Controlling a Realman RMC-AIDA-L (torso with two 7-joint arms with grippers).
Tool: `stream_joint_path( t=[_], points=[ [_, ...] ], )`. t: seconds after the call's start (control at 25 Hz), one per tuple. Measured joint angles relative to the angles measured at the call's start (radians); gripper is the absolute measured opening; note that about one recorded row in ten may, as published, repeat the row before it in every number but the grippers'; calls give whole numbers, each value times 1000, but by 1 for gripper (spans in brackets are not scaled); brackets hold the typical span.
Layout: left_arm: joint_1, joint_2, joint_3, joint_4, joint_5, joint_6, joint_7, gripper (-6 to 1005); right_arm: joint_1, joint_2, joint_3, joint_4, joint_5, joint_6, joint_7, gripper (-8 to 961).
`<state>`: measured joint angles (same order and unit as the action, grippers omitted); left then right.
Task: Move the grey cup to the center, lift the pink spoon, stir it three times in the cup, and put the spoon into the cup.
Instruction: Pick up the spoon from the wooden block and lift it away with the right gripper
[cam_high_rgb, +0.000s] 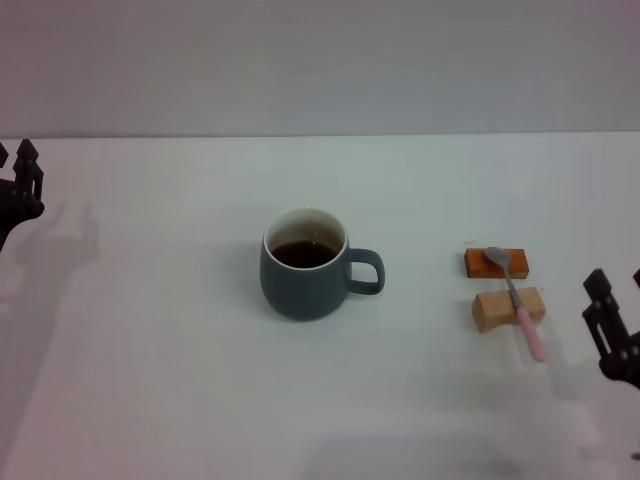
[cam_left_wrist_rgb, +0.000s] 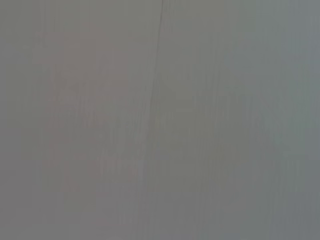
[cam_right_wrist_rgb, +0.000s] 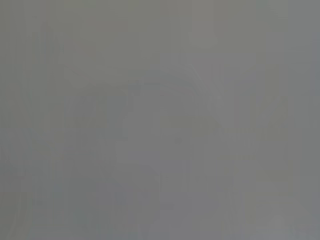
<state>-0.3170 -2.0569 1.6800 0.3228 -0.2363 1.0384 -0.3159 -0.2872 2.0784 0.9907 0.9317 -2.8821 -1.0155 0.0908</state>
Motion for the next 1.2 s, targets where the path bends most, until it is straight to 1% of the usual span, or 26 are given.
stream_joint_path(
  t=[0.2, 0.36, 0.56, 0.84, 0.96, 1.2],
  points=[
    [2, 2, -4, 0, 1, 11, 0, 327, 12, 0, -19, -31, 14, 3, -2, 523],
    [3, 3, -10, 1, 8, 12, 1, 325, 54, -2, -58, -84, 46, 5, -2, 523],
    [4, 3, -2, 4, 14, 16, 1, 324, 82, -2, -90, -121, 48, 14, -2, 523],
    [6, 2, 0, 3, 20, 17, 1, 325, 101, -1, -104, -144, 69, 16, 1, 522],
    [9, 2, 0, 5, 20, 17, 2, 325, 125, -2, -107, -159, 101, 35, -1, 522],
    [10, 1, 15, 6, 20, 20, 2, 325, 161, 0, -118, -189, 102, 55, -1, 523]
  ],
)
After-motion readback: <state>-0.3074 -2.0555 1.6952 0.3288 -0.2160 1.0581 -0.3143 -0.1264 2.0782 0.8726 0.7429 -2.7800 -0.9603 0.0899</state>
